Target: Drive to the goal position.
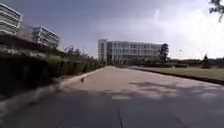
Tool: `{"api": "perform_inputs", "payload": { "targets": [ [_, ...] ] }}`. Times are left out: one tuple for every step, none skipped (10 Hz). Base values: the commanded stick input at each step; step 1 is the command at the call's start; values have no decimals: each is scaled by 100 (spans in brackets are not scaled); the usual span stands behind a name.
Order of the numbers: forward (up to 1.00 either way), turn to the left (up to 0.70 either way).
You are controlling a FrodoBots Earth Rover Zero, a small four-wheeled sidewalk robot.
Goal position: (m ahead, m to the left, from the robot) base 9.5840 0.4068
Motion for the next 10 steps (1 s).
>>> {"api": "perform_inputs", "payload": {
  "targets": [
    [70, 0],
    [70, 0],
    [70, 0],
    [70, 0],
    [70, 0],
    [70, 0],
    [70, 0],
    [70, 0],
    [70, 0],
    [70, 0]
  ]
}}
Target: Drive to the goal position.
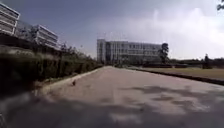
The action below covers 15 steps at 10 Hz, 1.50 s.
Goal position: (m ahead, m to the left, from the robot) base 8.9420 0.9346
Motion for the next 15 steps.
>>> {"api": "perform_inputs", "payload": {
  "targets": [
    [70, 0],
    [70, 0],
    [70, 0],
    [70, 0],
    [70, 0],
    [70, 0],
    [70, 0],
    [70, 0],
    [70, 0],
    [70, 0],
    [70, 0],
    [70, 0],
    [70, 0],
    [70, 0],
    [70, 0]
  ]
}}
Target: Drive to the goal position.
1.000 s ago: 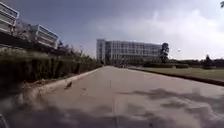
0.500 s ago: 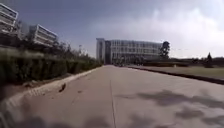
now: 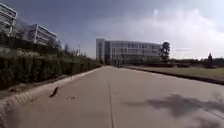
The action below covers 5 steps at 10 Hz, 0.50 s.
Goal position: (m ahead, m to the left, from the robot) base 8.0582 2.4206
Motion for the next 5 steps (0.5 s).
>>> {"api": "perform_inputs", "payload": {
  "targets": [
    [70, 0],
    [70, 0],
    [70, 0],
    [70, 0],
    [70, 0]
  ]
}}
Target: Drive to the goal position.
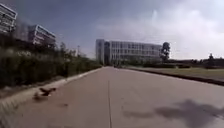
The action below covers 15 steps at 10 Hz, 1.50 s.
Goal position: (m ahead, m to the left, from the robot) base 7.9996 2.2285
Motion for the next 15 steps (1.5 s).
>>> {"api": "perform_inputs", "payload": {
  "targets": [
    [70, 0],
    [70, 0],
    [70, 0],
    [70, 0],
    [70, 0],
    [70, 0],
    [70, 0],
    [70, 0],
    [70, 0],
    [70, 0],
    [70, 0],
    [70, 0],
    [70, 0],
    [69, 0],
    [56, 0]
  ]
}}
